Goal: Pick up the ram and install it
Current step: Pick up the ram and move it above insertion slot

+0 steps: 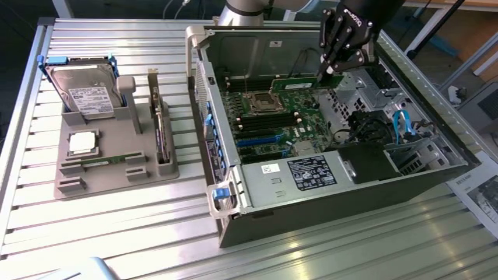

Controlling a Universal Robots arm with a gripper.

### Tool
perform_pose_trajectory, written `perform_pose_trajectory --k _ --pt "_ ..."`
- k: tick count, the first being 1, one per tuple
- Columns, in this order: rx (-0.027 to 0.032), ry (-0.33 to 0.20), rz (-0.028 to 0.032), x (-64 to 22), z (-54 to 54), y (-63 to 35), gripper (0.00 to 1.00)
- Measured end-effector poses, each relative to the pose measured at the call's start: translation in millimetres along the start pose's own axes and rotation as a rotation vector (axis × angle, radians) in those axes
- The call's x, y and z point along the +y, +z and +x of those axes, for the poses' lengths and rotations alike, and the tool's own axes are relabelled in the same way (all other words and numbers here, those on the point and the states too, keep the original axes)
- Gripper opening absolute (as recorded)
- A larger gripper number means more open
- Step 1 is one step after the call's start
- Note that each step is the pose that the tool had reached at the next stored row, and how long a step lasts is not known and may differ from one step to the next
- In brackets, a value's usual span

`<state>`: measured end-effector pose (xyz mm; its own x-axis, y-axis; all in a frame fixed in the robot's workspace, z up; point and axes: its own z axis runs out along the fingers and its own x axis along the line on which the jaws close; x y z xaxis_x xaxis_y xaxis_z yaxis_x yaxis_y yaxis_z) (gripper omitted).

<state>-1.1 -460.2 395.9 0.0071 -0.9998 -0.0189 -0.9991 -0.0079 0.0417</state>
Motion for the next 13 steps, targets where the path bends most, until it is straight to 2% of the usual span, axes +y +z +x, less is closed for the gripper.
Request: perform_pose_trajectory --k 5,13 --pt "-0.0001 0.0 0.0001 -0.1 -6.4 0.6 0.12" --pt "-0.0003 0.0 0.0001 -0.1 -6.9 1.0 0.12"
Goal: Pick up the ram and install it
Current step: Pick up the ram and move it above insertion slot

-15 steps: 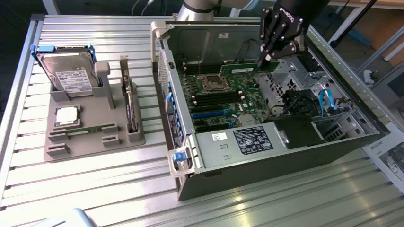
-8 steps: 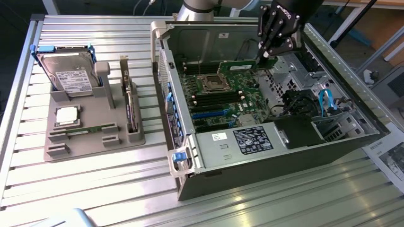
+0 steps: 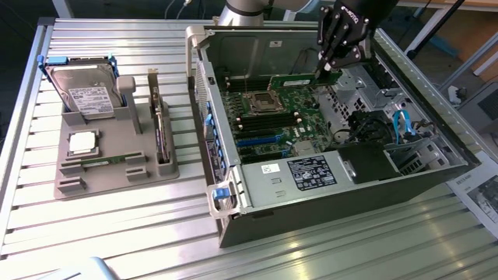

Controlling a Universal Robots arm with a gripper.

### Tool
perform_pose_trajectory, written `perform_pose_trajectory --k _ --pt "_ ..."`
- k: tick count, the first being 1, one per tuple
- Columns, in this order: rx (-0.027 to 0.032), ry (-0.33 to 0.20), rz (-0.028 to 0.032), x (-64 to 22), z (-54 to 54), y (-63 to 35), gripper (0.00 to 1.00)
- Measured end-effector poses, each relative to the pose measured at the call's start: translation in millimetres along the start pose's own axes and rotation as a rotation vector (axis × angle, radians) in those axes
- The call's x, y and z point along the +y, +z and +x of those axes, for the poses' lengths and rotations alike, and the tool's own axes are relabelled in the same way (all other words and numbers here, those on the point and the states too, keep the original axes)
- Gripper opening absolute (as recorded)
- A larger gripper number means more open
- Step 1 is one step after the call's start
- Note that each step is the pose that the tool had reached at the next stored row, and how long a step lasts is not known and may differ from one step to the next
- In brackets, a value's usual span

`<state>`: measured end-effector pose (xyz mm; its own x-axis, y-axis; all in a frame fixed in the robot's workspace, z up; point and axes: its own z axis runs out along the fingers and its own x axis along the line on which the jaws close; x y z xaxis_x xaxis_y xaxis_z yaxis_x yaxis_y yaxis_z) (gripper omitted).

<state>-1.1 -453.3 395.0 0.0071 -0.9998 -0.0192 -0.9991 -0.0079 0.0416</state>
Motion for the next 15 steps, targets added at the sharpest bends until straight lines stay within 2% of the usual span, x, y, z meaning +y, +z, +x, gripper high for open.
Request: perform_pose_trajectory --k 15 --pt "-0.0057 0.0 0.0 -0.2 0.2 5.5 0.12"
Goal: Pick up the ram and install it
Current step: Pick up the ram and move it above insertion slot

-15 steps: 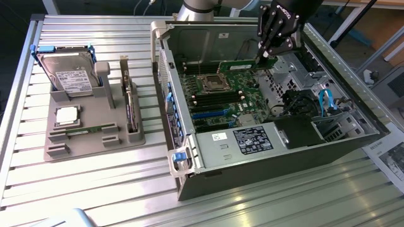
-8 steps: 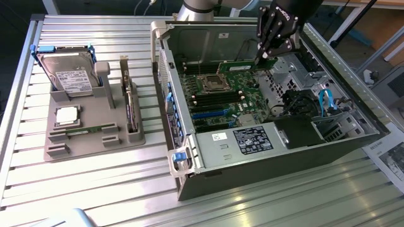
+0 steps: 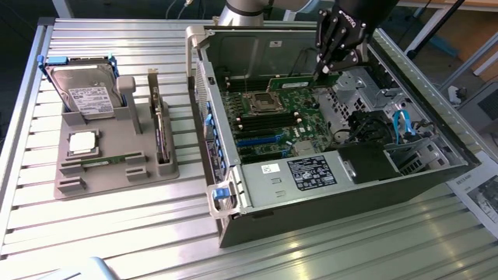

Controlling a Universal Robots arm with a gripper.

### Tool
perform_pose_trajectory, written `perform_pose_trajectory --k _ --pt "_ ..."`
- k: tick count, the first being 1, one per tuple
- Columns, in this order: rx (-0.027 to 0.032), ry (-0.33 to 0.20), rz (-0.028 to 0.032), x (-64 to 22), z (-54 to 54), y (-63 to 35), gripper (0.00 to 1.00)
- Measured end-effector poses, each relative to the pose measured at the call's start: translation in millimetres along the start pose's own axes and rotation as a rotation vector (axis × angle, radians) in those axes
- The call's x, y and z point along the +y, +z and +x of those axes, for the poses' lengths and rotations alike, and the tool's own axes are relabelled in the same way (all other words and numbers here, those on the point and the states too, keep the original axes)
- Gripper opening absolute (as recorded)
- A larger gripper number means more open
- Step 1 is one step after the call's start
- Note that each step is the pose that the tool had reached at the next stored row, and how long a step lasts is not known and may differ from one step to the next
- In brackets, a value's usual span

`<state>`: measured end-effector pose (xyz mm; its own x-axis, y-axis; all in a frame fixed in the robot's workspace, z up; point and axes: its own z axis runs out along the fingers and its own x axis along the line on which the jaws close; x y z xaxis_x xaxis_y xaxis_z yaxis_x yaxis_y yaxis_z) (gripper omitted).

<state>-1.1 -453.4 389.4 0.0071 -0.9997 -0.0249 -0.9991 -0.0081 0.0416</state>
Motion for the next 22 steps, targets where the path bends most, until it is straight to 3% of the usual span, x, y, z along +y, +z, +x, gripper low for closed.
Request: perform_pose_trajectory --k 22 --pt "-0.0159 -0.001 0.0002 -0.3 0.1 7.4 0.12"
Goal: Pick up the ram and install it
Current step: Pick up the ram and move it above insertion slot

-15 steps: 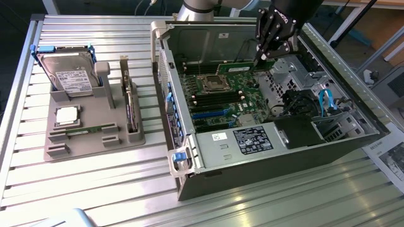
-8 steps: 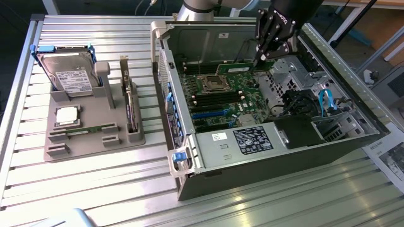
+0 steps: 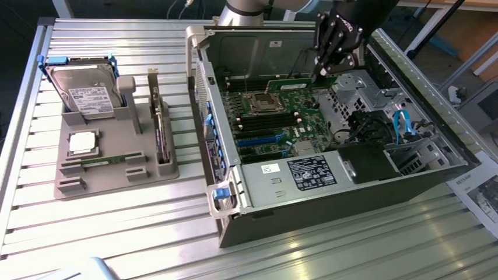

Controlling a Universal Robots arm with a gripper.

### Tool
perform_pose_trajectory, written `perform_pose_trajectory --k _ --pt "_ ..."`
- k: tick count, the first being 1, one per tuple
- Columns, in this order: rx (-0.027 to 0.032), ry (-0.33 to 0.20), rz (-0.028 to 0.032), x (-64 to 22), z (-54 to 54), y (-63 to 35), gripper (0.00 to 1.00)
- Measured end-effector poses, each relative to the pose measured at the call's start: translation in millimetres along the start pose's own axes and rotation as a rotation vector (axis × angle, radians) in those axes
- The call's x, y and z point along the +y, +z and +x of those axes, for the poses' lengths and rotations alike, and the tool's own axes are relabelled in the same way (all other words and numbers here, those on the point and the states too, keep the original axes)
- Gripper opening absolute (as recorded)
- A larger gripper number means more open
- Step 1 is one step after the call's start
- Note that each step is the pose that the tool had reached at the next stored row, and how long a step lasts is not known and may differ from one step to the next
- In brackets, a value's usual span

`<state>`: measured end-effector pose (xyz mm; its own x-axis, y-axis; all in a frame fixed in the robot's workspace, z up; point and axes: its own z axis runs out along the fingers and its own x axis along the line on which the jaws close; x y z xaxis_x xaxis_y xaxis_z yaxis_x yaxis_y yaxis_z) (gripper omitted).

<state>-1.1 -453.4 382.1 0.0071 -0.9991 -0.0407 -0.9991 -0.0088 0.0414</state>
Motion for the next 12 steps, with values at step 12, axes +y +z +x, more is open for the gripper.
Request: perform_pose_trajectory --k 12 --pt "-0.0009 0.0 0.0 -0.2 -1.2 2.9 0.12"
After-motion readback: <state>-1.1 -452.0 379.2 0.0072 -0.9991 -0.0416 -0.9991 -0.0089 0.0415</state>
